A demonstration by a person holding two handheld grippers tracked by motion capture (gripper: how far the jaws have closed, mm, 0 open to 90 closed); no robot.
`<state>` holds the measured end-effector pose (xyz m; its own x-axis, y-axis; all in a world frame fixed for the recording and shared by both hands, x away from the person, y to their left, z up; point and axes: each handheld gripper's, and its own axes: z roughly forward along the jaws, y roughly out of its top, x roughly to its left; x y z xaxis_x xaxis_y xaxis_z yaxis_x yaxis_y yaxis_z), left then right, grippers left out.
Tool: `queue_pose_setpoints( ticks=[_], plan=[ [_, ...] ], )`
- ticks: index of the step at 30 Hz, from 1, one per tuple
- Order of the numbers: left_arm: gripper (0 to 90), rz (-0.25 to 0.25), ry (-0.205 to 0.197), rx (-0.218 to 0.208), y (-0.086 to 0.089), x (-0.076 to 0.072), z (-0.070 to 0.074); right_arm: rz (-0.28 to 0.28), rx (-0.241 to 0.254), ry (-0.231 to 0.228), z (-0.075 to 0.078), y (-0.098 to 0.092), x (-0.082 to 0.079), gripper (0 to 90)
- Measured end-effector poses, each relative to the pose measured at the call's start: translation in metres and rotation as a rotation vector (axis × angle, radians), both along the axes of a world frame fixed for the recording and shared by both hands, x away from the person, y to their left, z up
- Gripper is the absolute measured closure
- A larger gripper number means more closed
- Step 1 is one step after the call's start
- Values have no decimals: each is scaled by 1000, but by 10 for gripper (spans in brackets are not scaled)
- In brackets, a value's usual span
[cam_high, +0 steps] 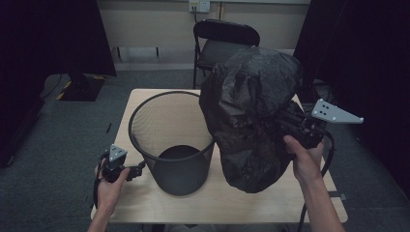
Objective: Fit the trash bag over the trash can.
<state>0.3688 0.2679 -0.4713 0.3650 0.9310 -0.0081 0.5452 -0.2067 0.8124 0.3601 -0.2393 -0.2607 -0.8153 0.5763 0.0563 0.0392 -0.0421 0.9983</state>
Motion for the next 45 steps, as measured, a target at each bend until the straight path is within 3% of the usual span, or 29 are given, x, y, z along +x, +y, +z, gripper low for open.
queue_pose_setpoints(
  ticks=[6,11,14,19,23,26,30,35,38,45],
  plan=[
    [161,7,-14,-22,-6,9,7,24,13,-12,9,12,0,829],
    [182,1,-23,-20,-15,14,6,56,23,-14,13,26,2,829],
    [178,5,-47,-27,-16,14,5,77,19,-12,15,34,3,829],
    [265,-21,-91,-5,-22,12,4,113,25,-11,21,49,5,829],
    [285,-44,-103,-17,-28,12,3,133,18,-13,27,59,5,829],
    [328,-72,-89,-50,-34,13,1,145,15,-18,32,64,6,829],
    [310,-86,-98,-42,-40,12,1,154,19,-23,40,67,3,829],
    [314,-91,-99,-32,-46,12,2,173,24,-58,65,65,-8,828],
    [341,-103,-110,-18,-50,11,3,186,36,-63,71,65,-10,829],
    [354,-172,-121,-10,-65,9,3,198,-5,-33,63,76,-4,827]
  ],
)
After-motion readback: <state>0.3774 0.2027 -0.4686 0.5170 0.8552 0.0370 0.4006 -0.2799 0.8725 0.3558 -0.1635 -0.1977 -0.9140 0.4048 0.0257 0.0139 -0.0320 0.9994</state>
